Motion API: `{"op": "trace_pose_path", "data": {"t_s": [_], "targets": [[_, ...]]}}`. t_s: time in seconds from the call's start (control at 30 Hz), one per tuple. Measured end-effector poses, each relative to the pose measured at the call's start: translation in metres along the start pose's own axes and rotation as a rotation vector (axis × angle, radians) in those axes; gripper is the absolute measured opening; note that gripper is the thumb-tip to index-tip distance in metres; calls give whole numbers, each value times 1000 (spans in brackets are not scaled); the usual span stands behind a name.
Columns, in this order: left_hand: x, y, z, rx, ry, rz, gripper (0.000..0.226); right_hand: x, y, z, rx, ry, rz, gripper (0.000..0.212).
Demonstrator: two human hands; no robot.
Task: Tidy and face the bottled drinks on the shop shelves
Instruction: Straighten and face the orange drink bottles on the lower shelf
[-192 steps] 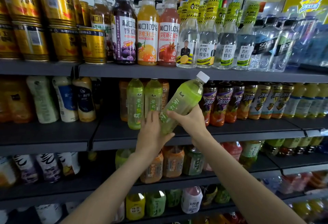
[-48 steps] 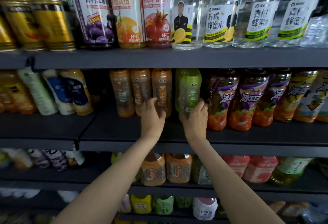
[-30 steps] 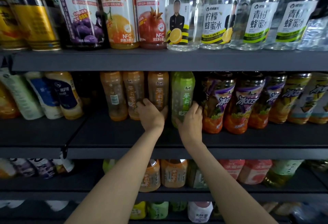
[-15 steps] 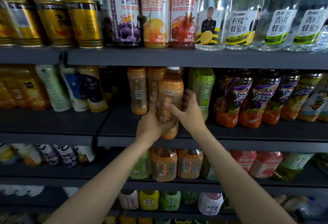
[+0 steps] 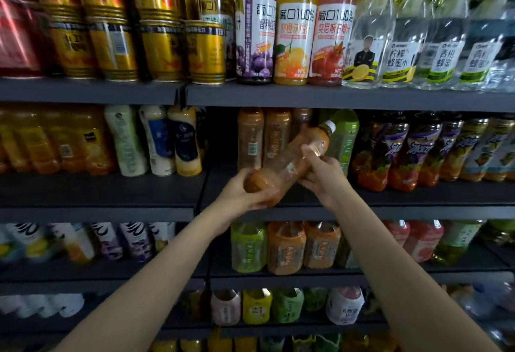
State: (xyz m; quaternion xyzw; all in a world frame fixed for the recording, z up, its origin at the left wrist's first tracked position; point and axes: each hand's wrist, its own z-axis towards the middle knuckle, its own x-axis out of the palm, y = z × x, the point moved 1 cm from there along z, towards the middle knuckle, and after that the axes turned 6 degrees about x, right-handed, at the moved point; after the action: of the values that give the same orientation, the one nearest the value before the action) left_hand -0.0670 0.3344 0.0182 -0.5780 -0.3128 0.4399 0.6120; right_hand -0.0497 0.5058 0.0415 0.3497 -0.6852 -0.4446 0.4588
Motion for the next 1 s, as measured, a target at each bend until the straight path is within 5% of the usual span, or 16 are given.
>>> {"op": "trace_pose_path", "data": {"t_s": [0.1, 0.23, 0.47, 0.8, 1.0], "targets": [[-5, -7, -4, 352, -168, 581, 67, 12, -5, -11, 52, -4, -61, 61], [-10, -15, -12, 581, -78, 623, 71, 17, -14, -21, 160, -27, 160, 67], [-14, -17, -10, 254, 67, 117, 61, 9, -7, -28, 64, 32, 225, 62], [5, -12, -6, 83, 296, 217, 77, -13, -4, -40, -204, 109, -177, 60], [18, -8, -7, 340, 7, 633, 90, -10, -1, -26, -256, -56, -319, 71]]}}
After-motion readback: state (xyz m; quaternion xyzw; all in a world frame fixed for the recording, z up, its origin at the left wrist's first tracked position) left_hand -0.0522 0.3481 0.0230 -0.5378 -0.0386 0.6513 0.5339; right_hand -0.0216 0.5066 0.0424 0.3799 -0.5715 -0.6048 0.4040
